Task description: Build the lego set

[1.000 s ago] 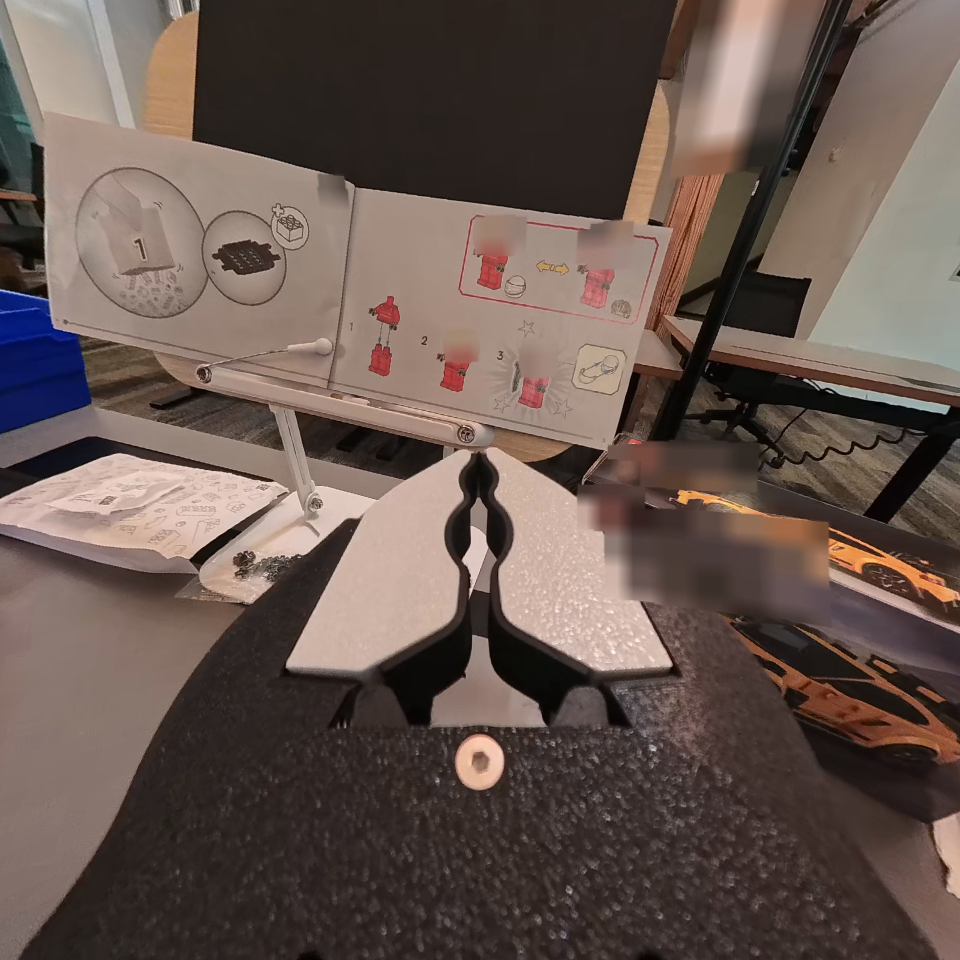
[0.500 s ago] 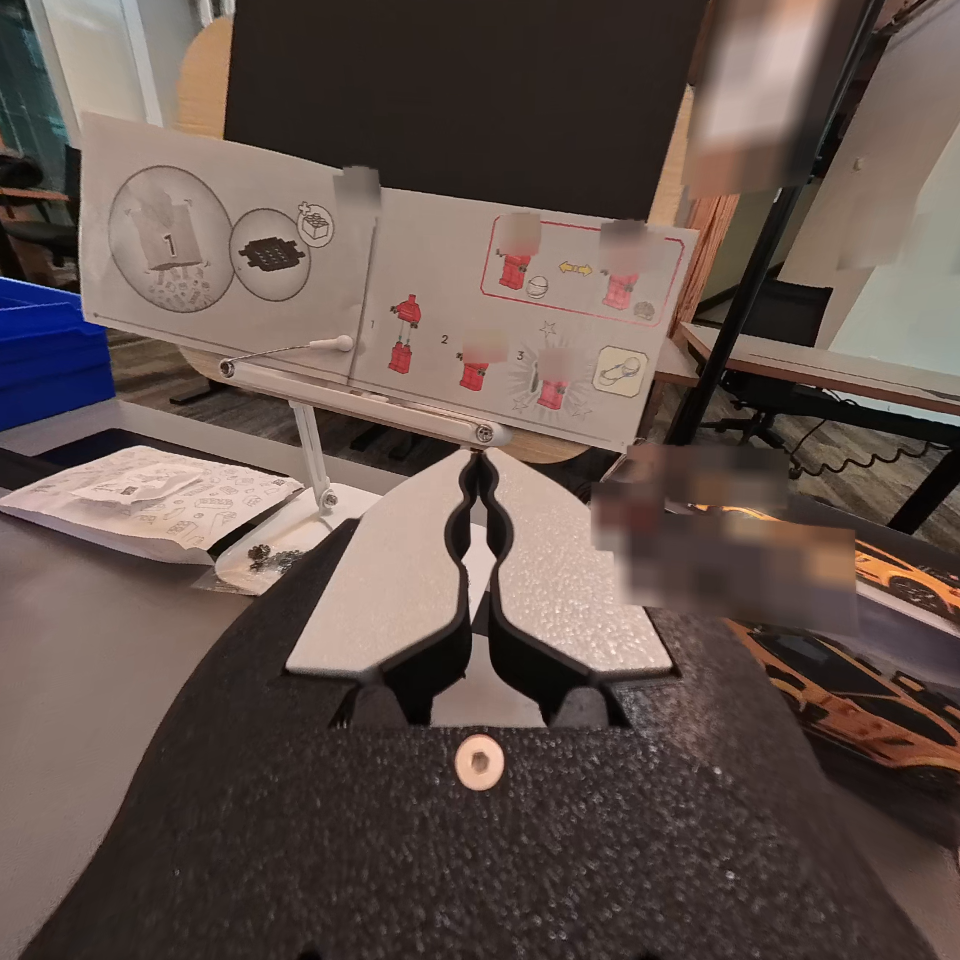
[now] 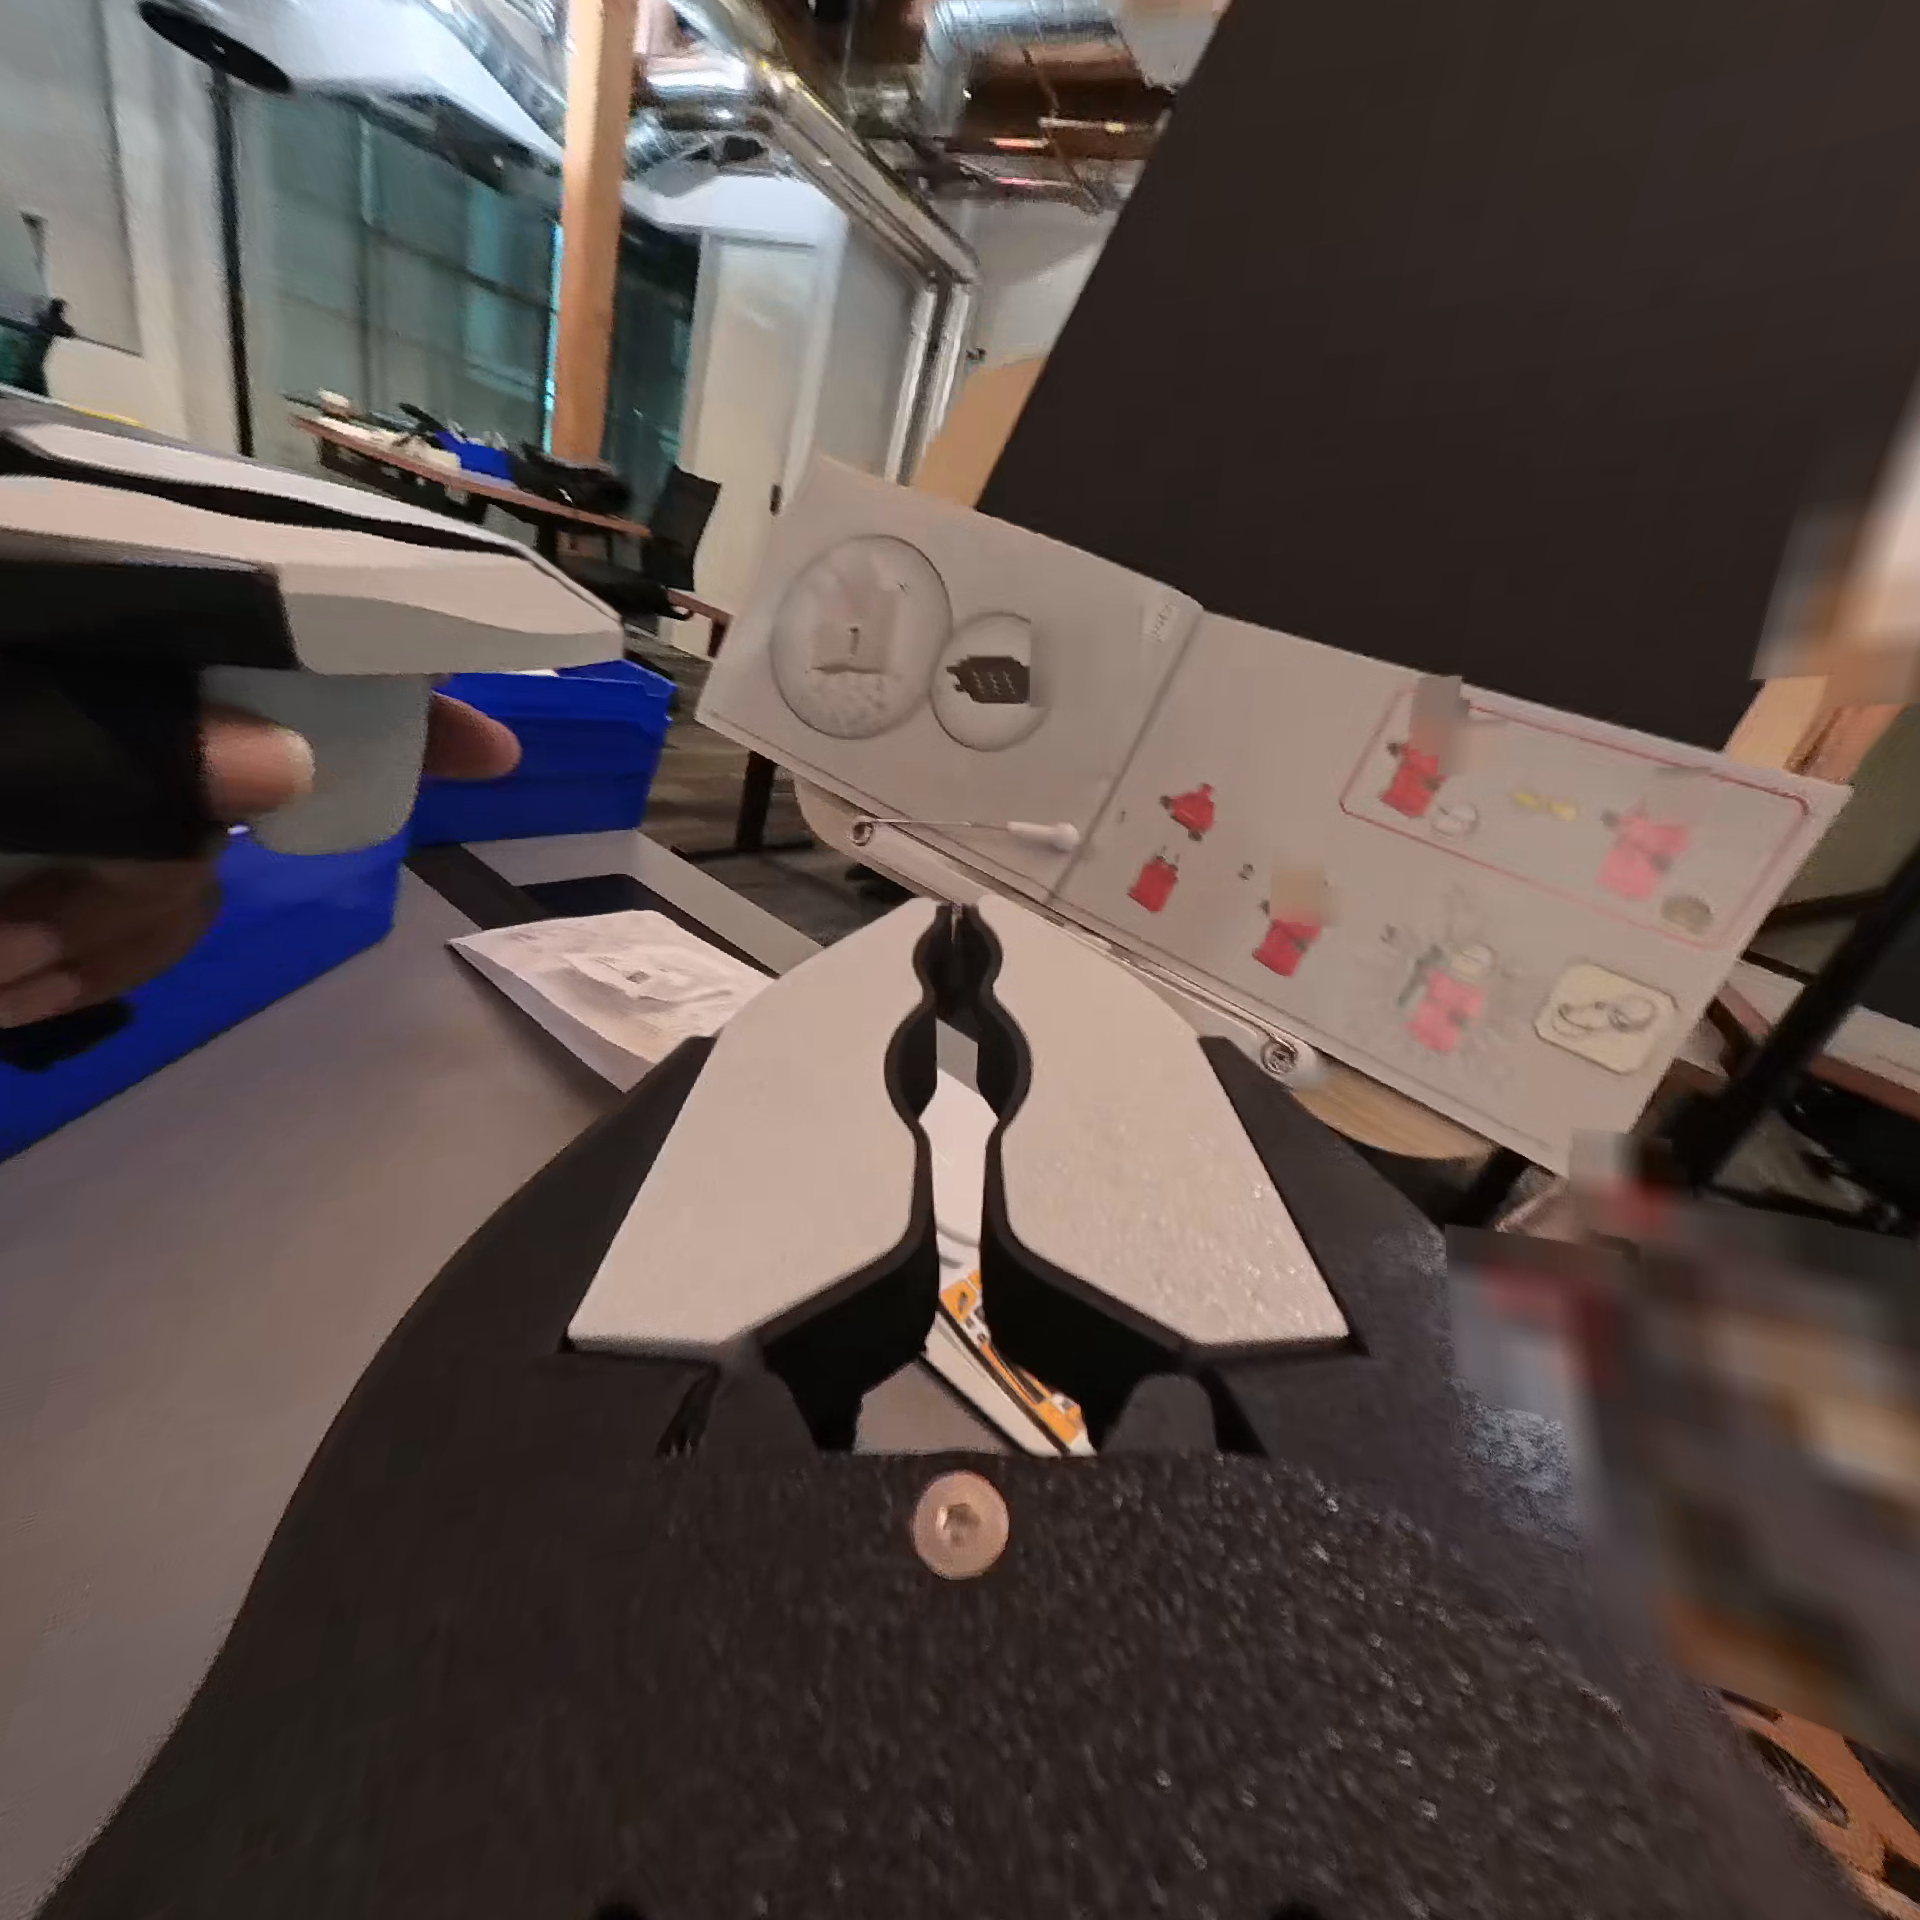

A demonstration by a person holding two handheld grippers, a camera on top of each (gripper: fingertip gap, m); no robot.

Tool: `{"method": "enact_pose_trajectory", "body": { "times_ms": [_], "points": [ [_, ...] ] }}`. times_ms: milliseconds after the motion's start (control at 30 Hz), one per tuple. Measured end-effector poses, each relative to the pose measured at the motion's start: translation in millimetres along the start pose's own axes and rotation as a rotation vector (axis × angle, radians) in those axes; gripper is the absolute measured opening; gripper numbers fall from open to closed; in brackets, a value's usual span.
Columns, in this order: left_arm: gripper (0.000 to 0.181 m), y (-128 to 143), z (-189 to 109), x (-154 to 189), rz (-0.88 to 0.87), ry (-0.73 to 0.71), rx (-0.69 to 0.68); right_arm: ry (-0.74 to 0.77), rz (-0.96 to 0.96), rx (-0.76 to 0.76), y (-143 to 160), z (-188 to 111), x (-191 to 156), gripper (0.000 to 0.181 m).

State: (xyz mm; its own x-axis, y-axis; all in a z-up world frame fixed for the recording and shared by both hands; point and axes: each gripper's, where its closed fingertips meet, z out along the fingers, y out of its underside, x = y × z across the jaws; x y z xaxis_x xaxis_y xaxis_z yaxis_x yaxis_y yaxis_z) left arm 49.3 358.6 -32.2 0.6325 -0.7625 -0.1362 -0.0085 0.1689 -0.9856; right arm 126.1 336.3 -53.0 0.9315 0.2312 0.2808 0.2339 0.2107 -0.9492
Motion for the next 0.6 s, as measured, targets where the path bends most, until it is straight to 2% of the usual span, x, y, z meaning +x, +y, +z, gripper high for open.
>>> {"method": "enact_pose_trajectory", "body": {
  "times_ms": [100,200,267,367,500,600],
  "points": [
    [0.000,-11,-6,10,0.007,0.048,0.005,-0.063,0.000,0.006,-11,-3,-11,0.002],
    [0.000,-36,-19,18,0.029,0.099,0.033,-0.193,-0.006,-0.012,-24,-11,-28,0.002],
    [0.000,-49,-27,23,0.045,0.154,0.022,-0.365,-0.032,-0.076,-18,-18,-53,0.002],
    [0.000,-53,-39,32,0.069,0.218,-0.019,-0.587,-0.080,-0.199,11,-41,-92,0.021],
    [0.000,-24,-62,22,0.157,0.122,-0.109,-0.726,-0.181,-0.327,55,-80,-125,0.024],
    [0.000,17,-84,25,0.083,0.114,-0.148,-0.782,-0.150,-0.387,73,-102,-142,0.023]
  ]
}}
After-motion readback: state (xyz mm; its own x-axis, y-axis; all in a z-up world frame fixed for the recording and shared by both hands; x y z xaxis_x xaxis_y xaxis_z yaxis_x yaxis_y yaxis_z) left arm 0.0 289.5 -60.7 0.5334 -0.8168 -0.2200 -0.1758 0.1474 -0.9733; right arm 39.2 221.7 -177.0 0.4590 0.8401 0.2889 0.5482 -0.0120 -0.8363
